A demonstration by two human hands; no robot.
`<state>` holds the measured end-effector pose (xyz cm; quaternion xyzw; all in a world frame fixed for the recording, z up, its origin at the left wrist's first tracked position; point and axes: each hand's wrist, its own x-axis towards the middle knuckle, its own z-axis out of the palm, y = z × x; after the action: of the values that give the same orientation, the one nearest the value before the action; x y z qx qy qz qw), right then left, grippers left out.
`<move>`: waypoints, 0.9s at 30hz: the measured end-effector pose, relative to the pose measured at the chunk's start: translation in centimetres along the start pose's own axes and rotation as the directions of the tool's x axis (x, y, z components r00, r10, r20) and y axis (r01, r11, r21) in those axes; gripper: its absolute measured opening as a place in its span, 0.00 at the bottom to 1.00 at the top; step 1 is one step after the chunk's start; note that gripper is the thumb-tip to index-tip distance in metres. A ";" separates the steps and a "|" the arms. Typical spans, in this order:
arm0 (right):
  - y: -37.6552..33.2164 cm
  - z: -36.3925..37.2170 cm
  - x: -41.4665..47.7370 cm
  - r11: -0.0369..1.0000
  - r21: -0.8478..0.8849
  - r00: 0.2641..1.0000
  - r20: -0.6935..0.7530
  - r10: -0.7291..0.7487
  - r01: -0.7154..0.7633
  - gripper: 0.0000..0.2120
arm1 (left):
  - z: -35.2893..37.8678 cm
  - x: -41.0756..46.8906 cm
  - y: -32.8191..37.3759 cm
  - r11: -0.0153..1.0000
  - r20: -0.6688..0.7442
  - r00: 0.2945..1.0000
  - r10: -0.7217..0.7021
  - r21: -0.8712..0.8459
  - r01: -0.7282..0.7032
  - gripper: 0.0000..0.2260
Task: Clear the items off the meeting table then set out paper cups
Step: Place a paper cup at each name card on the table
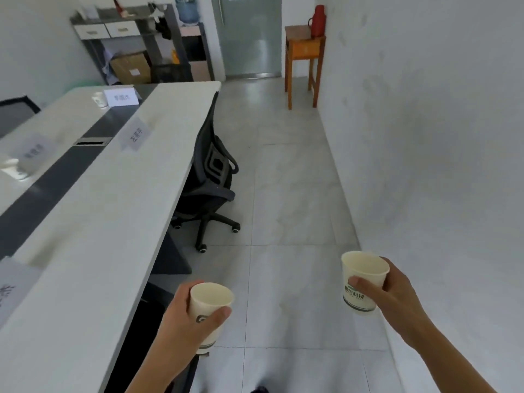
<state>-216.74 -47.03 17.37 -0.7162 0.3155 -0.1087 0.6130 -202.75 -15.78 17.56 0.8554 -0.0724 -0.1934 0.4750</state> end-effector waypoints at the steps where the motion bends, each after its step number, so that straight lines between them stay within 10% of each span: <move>1: -0.4 0.9 2.3 1.000 -0.023 0.999 0.045 -0.001 0.002 0.31 | -0.4 1.1 -0.4 0.999 -0.030 0.999 -0.034 -0.019 0.034 0.24; 16: -12.3 17.6 28.4 0.943 -0.296 0.856 0.516 0.024 0.151 0.24 | -10.5 24.7 3.4 0.983 -0.197 0.973 -0.123 -0.158 0.092 0.24; 27: -18.9 31.5 46.5 0.896 -0.304 0.538 0.838 0.090 0.324 0.28 | -15.4 32.5 1.2 0.904 -0.473 0.783 -0.405 -0.338 0.263 0.34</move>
<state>-157.49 -47.86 17.45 -0.8152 -0.0494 0.2750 0.5073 -166.80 -14.34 17.38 0.8061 0.2413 -0.0378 0.5390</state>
